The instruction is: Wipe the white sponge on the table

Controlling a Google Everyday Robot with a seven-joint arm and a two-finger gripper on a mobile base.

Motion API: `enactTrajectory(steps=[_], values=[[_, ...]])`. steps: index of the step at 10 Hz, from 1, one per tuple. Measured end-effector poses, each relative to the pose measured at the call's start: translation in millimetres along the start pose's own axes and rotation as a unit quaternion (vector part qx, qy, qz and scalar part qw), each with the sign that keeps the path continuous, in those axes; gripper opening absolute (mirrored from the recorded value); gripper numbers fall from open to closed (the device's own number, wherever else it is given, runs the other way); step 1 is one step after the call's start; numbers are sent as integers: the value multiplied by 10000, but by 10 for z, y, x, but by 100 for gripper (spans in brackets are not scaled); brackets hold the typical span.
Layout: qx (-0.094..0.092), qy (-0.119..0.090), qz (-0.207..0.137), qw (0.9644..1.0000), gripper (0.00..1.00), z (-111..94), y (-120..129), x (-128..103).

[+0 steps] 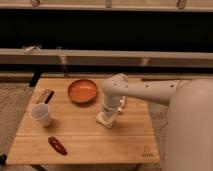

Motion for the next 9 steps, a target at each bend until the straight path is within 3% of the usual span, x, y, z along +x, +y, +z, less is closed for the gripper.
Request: enactTrajectory(steps=[4,9], values=[[-44,-18,70,10000,79,105,93,48],[-123,-59,194,9997,80,146,235,35]])
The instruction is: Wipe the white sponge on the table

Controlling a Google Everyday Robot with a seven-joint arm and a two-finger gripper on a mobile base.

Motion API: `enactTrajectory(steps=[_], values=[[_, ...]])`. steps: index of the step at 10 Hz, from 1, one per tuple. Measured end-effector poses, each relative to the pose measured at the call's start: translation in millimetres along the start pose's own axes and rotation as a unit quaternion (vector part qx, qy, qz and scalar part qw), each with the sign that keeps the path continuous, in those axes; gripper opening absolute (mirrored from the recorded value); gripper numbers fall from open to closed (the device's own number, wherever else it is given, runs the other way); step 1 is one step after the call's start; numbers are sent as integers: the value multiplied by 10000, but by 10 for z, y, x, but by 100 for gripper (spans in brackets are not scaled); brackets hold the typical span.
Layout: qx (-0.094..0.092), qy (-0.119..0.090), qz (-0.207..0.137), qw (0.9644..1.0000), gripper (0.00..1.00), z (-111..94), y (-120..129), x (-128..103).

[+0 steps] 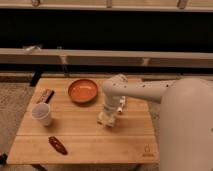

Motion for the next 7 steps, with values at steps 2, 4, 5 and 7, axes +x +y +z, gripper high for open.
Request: enactTrajectory(steps=[2,4,5,7], values=[[-27,-43,95,9999,80,2,105,-40],[-48,-53,157,9999,80,-4,183,-53],[-60,-56,162,9998,80,-7,203,-43],[-72,-65,169,9998,80,-1,220,-46]])
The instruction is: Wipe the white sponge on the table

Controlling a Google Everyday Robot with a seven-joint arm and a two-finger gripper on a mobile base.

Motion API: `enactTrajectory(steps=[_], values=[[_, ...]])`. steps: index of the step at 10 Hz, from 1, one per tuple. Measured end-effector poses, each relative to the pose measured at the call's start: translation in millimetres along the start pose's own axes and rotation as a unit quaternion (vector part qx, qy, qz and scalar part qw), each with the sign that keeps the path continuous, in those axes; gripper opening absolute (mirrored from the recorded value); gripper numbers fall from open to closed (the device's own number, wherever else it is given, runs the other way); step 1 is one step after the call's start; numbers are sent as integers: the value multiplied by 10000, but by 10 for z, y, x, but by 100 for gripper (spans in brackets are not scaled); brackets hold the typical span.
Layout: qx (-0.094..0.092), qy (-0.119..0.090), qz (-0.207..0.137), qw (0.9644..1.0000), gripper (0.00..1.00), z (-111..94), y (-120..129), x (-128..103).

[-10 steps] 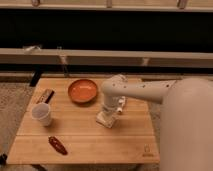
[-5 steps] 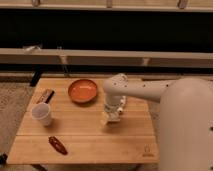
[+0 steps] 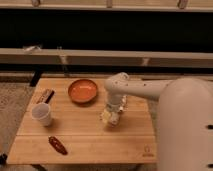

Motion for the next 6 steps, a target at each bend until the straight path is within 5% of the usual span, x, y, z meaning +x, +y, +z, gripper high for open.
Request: enactTrajectory(steps=[6], values=[[34,-95,30,9999,77,128,45,46]])
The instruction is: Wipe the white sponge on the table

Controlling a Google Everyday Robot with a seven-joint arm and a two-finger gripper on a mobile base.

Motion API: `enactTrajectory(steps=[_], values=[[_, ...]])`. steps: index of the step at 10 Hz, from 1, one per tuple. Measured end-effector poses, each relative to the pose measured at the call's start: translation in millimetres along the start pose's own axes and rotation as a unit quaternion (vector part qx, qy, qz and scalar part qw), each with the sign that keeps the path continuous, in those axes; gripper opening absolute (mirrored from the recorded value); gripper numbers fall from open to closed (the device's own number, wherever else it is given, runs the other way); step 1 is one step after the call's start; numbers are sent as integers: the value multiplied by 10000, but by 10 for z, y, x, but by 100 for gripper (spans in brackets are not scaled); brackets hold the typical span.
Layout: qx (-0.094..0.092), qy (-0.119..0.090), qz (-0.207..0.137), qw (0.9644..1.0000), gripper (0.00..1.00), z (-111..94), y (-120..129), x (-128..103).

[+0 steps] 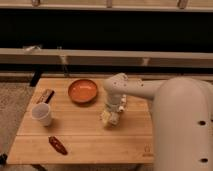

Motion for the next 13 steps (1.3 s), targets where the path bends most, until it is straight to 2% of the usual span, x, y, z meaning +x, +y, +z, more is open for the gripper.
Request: enactTrajectory(steps=[4,8,13], values=[[-25,-8,-50,10000,36,-1,6,-24],[-98,130,-186,9997,1,-142,-165,-25],[-113,281,-560,9980,0,-272,-516,212]])
